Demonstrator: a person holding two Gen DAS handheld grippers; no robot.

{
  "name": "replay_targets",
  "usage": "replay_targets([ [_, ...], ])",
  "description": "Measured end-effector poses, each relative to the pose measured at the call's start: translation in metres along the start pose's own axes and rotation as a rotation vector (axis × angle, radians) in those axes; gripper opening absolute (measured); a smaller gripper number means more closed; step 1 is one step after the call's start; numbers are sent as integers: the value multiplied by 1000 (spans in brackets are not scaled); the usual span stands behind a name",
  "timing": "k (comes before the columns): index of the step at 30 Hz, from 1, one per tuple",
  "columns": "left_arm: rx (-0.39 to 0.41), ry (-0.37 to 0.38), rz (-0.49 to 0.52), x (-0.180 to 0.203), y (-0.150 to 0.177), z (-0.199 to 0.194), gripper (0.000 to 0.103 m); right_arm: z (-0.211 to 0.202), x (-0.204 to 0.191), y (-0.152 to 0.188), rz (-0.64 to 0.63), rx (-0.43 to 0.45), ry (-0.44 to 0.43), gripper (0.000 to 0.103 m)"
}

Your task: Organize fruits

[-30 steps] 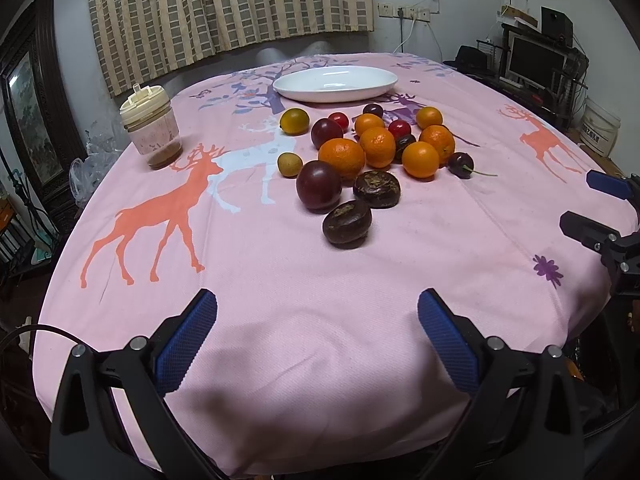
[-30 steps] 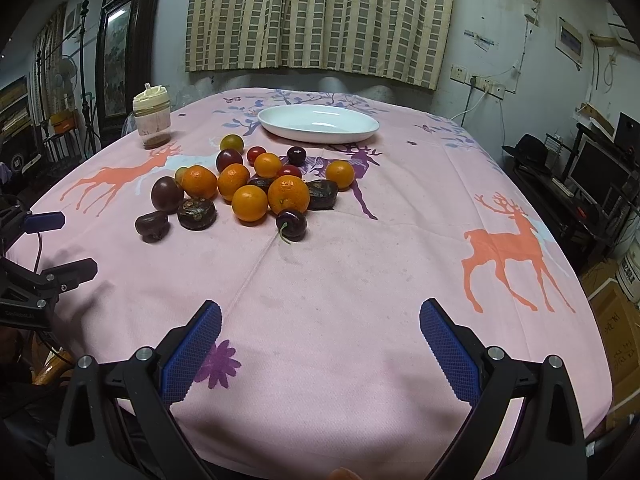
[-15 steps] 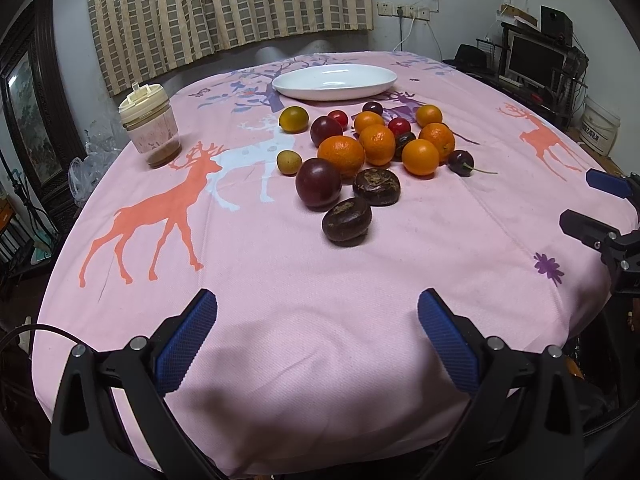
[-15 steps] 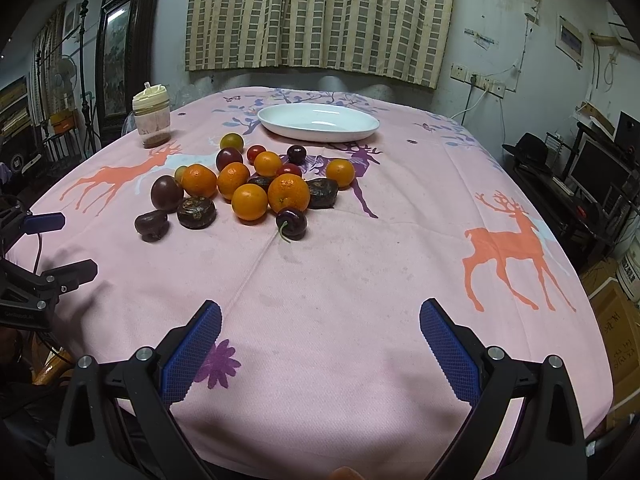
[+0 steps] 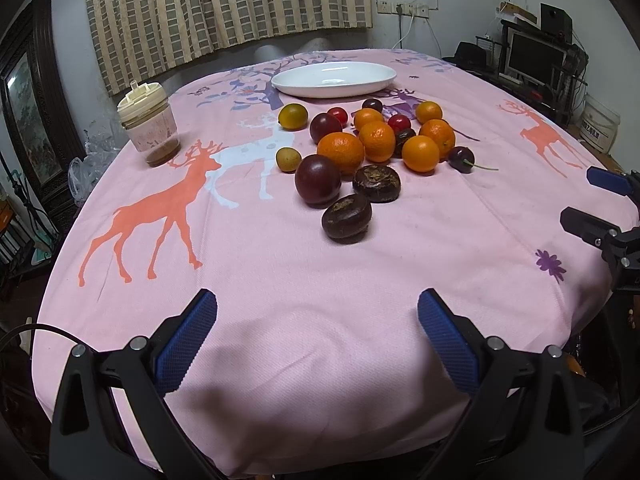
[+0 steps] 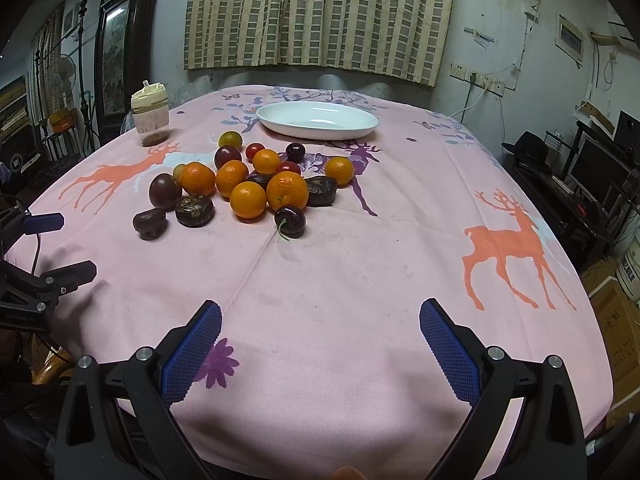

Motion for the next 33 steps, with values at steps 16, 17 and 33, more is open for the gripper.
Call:
replay_targets([
  [16, -3, 0, 0, 0, 1, 1, 99, 2, 0, 1, 0, -3, 2, 100],
  [17, -4, -1, -1, 0, 1, 2, 99, 1, -1, 1, 1, -3, 1, 100],
  [33, -24, 32, 4, 1, 7, 8, 99, 4, 0, 2, -3, -12, 5, 100],
])
Point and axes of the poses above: each gripper's, at about its wrist camera, not at the fingertips, and z roughly the way its jaws point, x to its right, y to its underside, the point moved 2 cm from there along z, roughly the way its jaws point, and after that the axes turned 10 degrees about y, right-handed, at the moved point
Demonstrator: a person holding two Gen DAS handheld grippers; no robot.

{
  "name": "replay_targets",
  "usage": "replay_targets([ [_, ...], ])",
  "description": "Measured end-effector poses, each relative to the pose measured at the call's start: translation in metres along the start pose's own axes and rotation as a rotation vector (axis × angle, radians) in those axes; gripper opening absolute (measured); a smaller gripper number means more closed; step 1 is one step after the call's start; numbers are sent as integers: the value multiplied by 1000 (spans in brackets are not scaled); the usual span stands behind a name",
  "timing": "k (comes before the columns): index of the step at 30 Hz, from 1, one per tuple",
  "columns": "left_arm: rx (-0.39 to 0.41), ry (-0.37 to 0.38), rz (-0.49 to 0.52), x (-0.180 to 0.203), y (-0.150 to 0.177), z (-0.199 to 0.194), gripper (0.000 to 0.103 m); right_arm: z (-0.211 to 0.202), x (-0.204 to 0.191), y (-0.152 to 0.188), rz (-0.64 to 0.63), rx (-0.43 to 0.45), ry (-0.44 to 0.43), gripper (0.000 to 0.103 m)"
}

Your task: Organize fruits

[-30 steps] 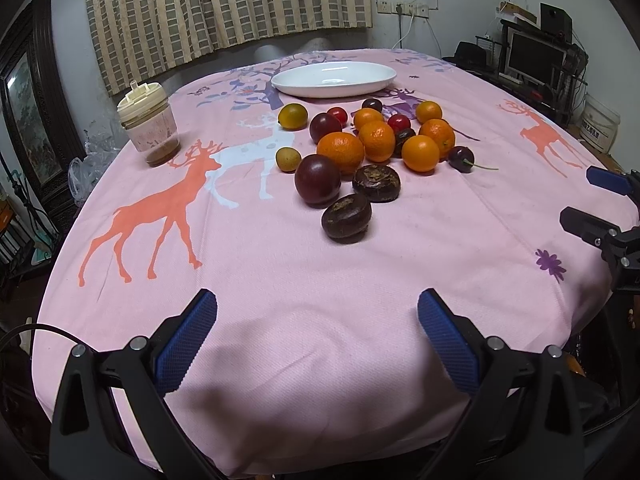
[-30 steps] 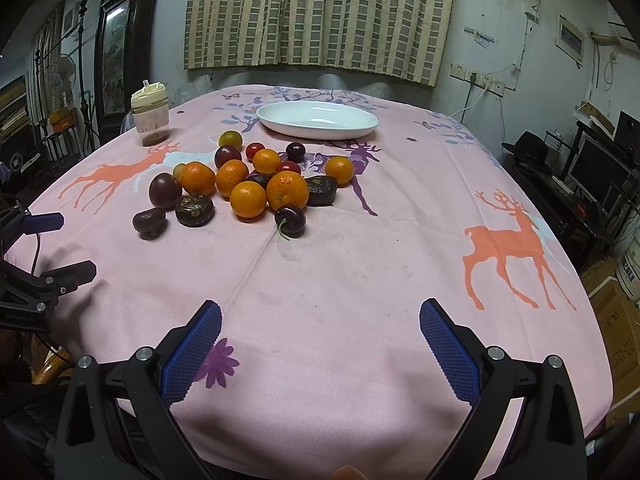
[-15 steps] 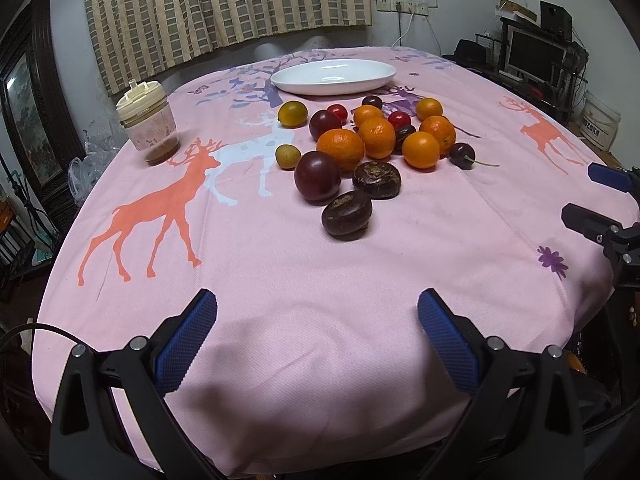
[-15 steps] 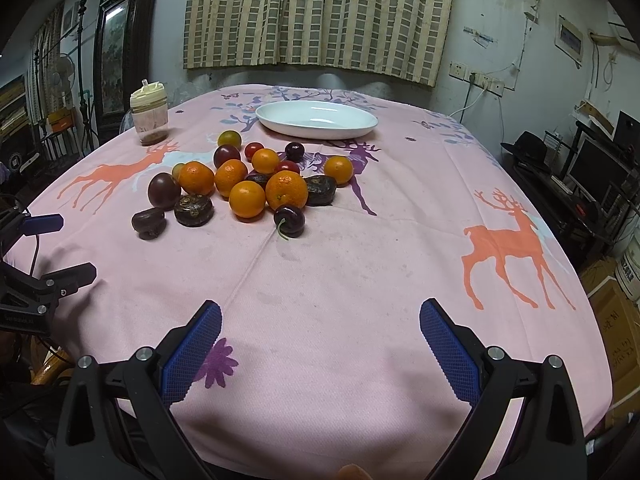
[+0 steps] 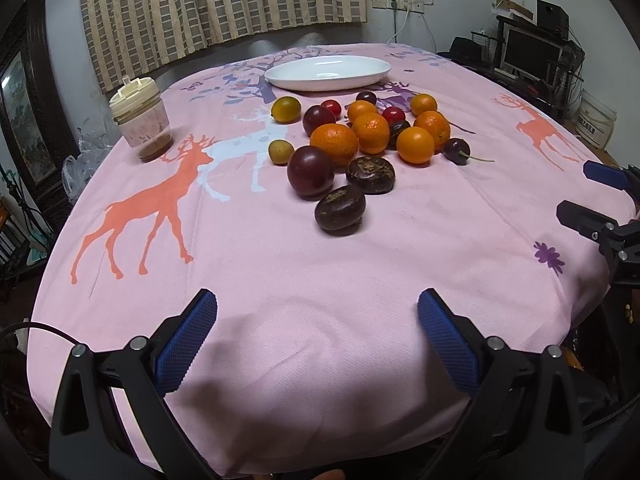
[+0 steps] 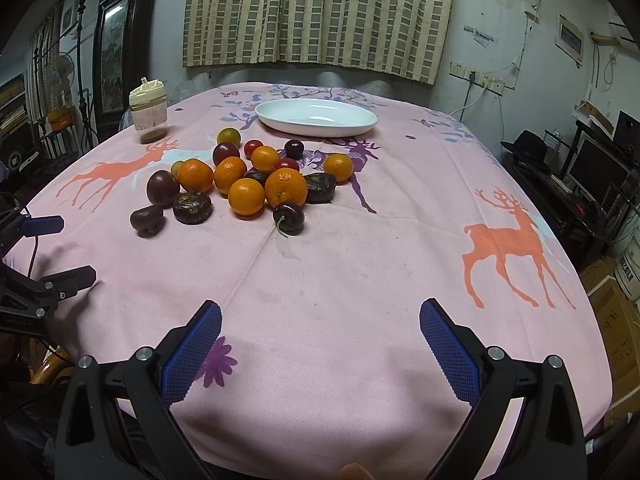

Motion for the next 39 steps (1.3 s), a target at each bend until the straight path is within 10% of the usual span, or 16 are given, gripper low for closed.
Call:
replay_targets([
  [9, 30, 43, -19, -13, -12, 1, 99, 6, 7, -20, 42, 21, -104, 99],
  [13, 42, 64, -60, -29, -23, 7, 98, 32, 5, -46, 59, -49, -193, 71],
  [20, 17, 162, -30, -31, -39, 27, 74, 80, -17, -66, -39, -155, -240, 44],
  [27, -20, 232, -4, -23, -54, 49, 72, 106, -29, -69, -79, -216, -243, 42],
  [39, -96, 263, -34, -21, -60, 70, 37, 111, -32, -69, -101, -203, -250, 29],
])
Point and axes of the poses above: each gripper's, at about its wrist camera, not at the fingertips, and z roughly the way its jaws point, x to its right, y to its underside, the point moved 2 cm from there along z, roughly the way its jaws point, and after that the axes turned 10 degrees about y, right-handed, at the moved point
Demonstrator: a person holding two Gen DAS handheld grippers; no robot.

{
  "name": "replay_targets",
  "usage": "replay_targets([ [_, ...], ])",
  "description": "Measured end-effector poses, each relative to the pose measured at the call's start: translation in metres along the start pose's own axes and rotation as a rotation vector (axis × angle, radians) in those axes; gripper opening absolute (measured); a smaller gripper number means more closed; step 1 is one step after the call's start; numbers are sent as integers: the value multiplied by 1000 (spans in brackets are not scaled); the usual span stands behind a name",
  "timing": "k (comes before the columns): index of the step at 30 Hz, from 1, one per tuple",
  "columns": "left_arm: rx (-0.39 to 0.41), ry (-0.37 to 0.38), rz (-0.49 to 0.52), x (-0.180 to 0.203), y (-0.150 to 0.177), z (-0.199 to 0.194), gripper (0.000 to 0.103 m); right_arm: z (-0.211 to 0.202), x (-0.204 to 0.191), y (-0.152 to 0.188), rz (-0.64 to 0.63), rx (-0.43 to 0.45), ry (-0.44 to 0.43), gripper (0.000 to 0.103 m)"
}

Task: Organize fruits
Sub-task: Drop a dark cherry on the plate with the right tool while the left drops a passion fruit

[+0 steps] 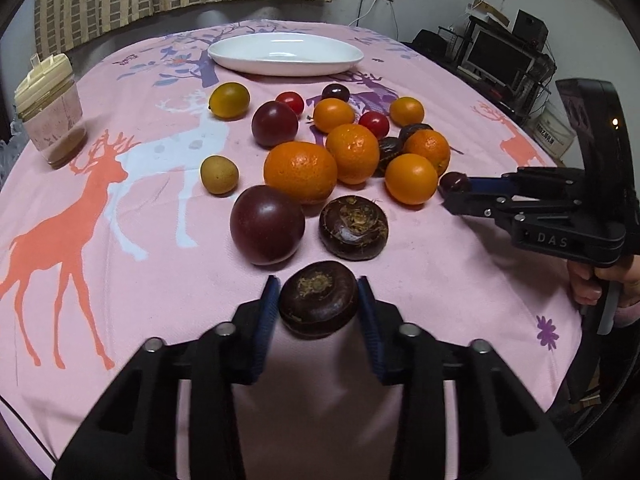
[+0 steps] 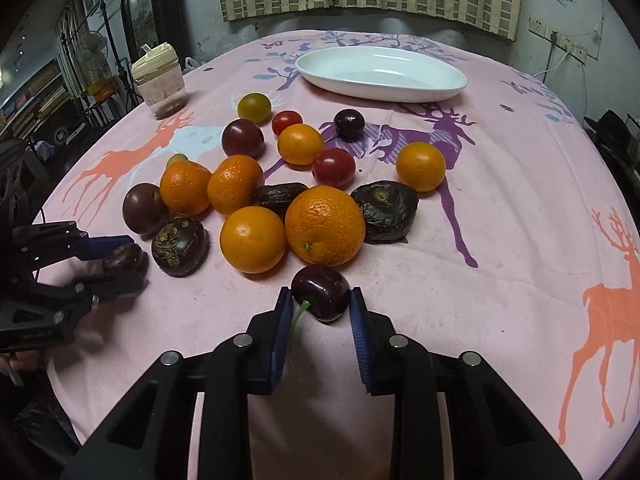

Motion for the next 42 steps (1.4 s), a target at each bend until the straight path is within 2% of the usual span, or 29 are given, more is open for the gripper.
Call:
replay_targets([
  [3, -21, 60, -19, -3, 3, -8, 37, -12, 1, 2, -8, 31, 3, 29],
  [6, 7, 113, -16, -5, -14, -23, 37, -35, 12, -12, 33, 110, -36, 29],
  [8, 61, 151, -12, -9, -47, -34, 37, -44, 22, -31, 72, 163, -44, 29],
  [10, 109, 171, -13, -16, -86, -36, 37, -43, 37, -65, 123, 224, -56, 29],
  [13, 141, 143, -31, -31, -158, -14, 37, -15, 57, -116, 186, 250, -30, 29],
  [16, 129, 99, -51, -50, -221, 29, 37, 29, 71, -158, 207, 234, 5, 29],
  [18, 104, 40, -75, -64, -252, 63, 37, 61, 78, -181, 212, 204, -1, 29],
  [21, 40, -14, -124, -86, -273, 105, 37, 106, 85, -202, 242, 120, -17, 29],
  [23, 15, -32, -140, -93, -277, 122, 37, 126, 85, -208, 237, 86, -28, 30],
  [25, 3, -61, -133, -98, -279, 133, 37, 136, 83, -211, 208, 78, -4, 30],
  [27, 13, -71, -120, -100, -281, 135, 44, 140, 78, -211, 193, 78, -6, 32],
  [28, 23, -76, -116, -101, -283, 133, 54, 140, 77, -211, 191, 82, -8, 33],
  [29, 40, -88, -116, -100, -283, 127, 65, 138, 77, -212, 191, 88, -7, 40],
  [31, 76, -104, -123, -99, -283, 113, 78, 126, 80, -210, 204, 111, -18, 50],
  [34, 132, -97, -121, -96, -269, 74, 89, 100, 86, -199, 217, 136, -26, 55],
  [37, 136, -121, -104, -93, -237, 41, 92, 81, 89, -176, 205, 85, 18, 60],
  [39, 150, -107, -97, -93, -211, 26, 92, 74, 90, -157, 201, 40, 4, 60],
  [42, 166, -108, -110, -99, -179, 15, 92, 61, 86, -131, 183, 31, -23, 63],
])
Point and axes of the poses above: each gripper's, at about its wrist camera, not at the fingertips, and z roughly the way its jaws point, x to its right, y to its underside, the point moved 2 cm from there along z, roughly the way its jaws point, and after that the axes turned 10 degrees about y, right-handed, at the moved point
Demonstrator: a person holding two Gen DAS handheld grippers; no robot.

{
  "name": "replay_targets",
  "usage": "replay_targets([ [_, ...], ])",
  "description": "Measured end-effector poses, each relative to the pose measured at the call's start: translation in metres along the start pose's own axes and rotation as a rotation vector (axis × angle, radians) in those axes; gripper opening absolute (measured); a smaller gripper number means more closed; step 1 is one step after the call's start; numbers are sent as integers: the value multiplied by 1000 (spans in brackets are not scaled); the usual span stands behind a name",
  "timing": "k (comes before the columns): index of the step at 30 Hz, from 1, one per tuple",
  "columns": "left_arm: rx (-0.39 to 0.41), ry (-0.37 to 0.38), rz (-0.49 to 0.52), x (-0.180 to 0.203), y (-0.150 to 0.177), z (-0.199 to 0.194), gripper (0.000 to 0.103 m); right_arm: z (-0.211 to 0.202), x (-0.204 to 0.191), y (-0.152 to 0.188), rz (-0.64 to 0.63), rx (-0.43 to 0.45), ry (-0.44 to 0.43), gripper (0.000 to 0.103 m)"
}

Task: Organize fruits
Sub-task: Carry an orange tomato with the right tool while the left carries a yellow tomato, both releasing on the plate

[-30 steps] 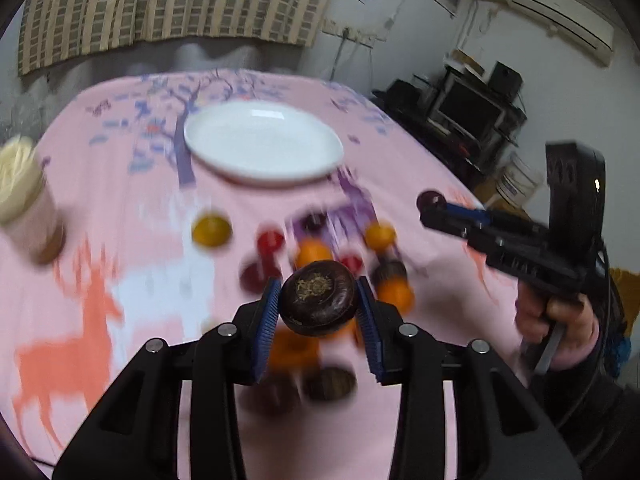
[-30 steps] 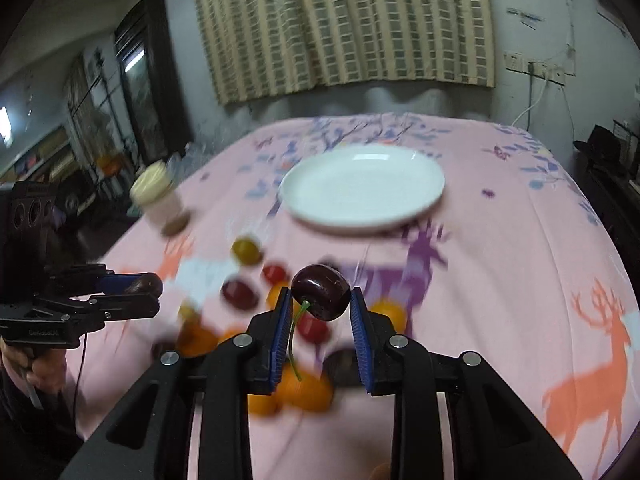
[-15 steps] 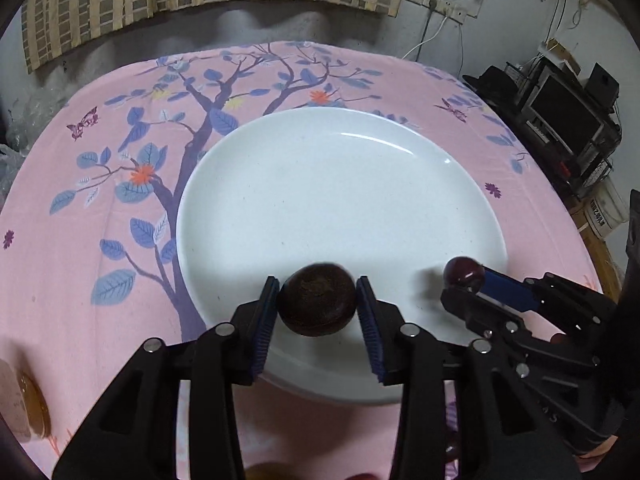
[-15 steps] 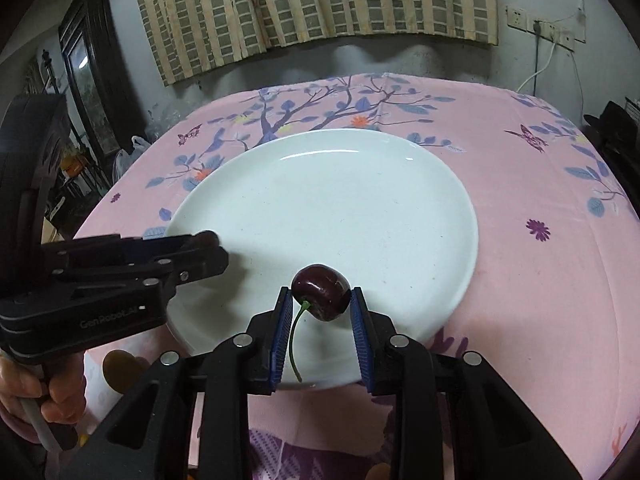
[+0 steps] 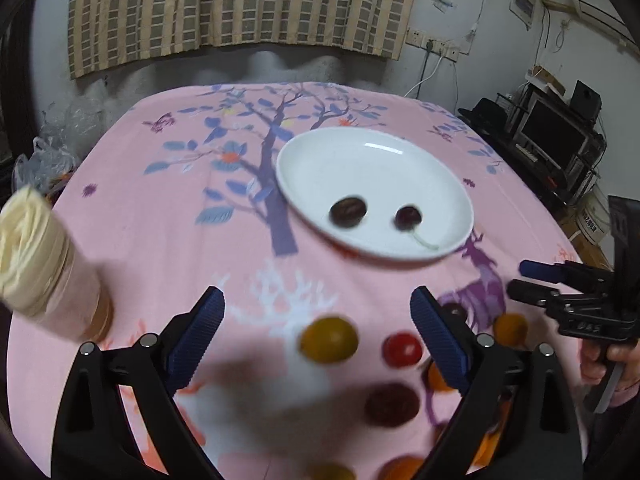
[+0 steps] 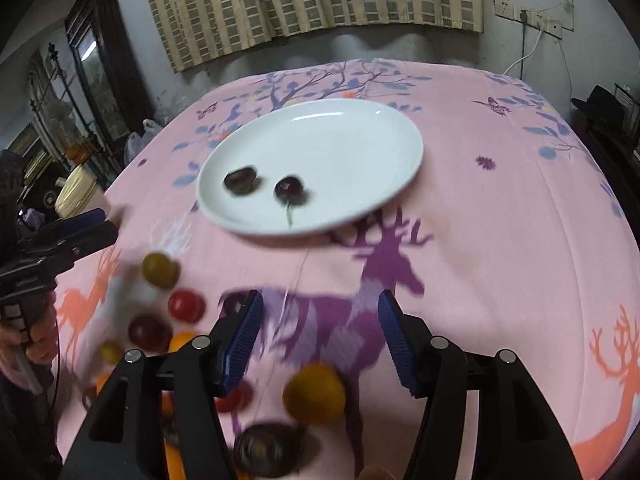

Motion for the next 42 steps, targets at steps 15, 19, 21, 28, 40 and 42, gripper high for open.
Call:
replay_targets([
  [15, -61, 1, -20, -8, 29, 17, 92, 6, -11, 51, -64, -54, 15, 36],
  [19, -99, 43, -2, -2, 32, 28, 73, -5, -2, 46, -21, -8, 19, 36],
  [21, -124, 54, 7, 2, 33, 37, 67, -7, 0, 45, -15, 0, 31, 36],
  [28, -163, 27, 12, 4, 33, 60, 54, -9, -3, 43, -23, 1, 12, 36],
  [40, -68, 113, -13, 18, -17, 59, 41, -7, 4, 3, 88, 130, -43, 36],
  [42, -40, 146, -14, 25, -35, 65, 41, 2, 5, -16, 106, 153, -42, 36],
])
Point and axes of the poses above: each gripper's, at about its wrist camera, not at the fingertips, and z roughly the way its jaws point, x to its right, y to its underside, the point moved 2 cm from there along z, roughly the way its jaws point, and after that the axes turned 10 degrees about y, right-handed, at the moved point
